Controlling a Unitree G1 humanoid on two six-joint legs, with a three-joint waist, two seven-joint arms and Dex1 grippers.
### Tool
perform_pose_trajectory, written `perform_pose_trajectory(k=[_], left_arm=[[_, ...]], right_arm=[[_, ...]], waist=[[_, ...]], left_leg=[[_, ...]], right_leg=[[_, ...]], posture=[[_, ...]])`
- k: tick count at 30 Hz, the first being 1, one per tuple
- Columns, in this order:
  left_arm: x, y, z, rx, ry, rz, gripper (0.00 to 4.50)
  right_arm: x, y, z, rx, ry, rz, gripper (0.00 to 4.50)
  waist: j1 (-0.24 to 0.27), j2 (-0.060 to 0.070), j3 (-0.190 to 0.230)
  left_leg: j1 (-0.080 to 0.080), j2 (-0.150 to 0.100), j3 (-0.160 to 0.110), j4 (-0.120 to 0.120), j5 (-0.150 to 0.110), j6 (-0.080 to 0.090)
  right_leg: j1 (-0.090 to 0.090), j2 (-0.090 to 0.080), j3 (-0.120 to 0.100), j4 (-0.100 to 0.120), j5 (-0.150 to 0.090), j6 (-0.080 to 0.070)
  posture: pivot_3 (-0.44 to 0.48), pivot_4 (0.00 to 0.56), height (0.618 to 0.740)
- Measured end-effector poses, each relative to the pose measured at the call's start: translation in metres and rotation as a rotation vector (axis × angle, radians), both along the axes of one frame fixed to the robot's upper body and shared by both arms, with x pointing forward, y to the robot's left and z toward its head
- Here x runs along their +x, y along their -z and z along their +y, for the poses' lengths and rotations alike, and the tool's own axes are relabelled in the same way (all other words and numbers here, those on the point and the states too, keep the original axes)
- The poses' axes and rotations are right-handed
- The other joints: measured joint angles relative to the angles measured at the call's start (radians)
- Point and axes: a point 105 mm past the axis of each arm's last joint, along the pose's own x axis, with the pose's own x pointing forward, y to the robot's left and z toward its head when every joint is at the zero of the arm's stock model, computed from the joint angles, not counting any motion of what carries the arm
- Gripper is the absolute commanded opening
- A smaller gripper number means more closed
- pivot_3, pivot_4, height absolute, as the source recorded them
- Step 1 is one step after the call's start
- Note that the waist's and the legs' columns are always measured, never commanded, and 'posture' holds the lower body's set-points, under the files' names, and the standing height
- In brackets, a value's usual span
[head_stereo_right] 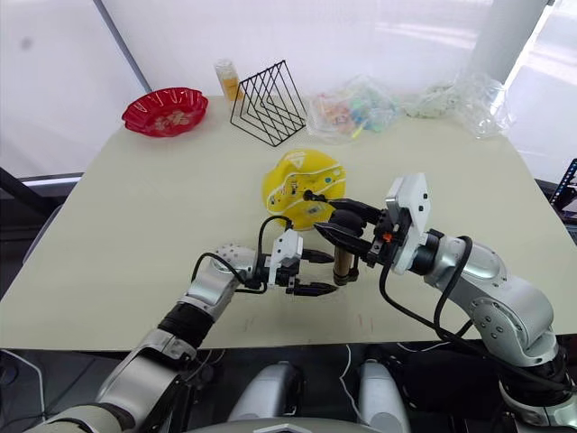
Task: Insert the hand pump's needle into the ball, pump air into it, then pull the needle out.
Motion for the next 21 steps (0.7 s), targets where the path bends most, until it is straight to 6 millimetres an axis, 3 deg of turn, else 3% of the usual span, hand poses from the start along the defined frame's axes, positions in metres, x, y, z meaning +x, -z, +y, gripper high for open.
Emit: perform_pose_trajectory(k=[21], left_arm=[[-0.0061,0.0081,-0.0065,-0.011,0.025,0.012,3.30]], right_arm=[[0.0002,0.0100,-0.0002,0.002,0.000,0.029,1.82]], waist=[[-0.001,0.000,0.000]], left_leg=[[0.000,0.000,0.000,0.000,0.000,0.000]], right_leg=[[0.000,0.000,0.000,0.000,0.000,0.000]], posture=[[0.000,0.150,0.737]])
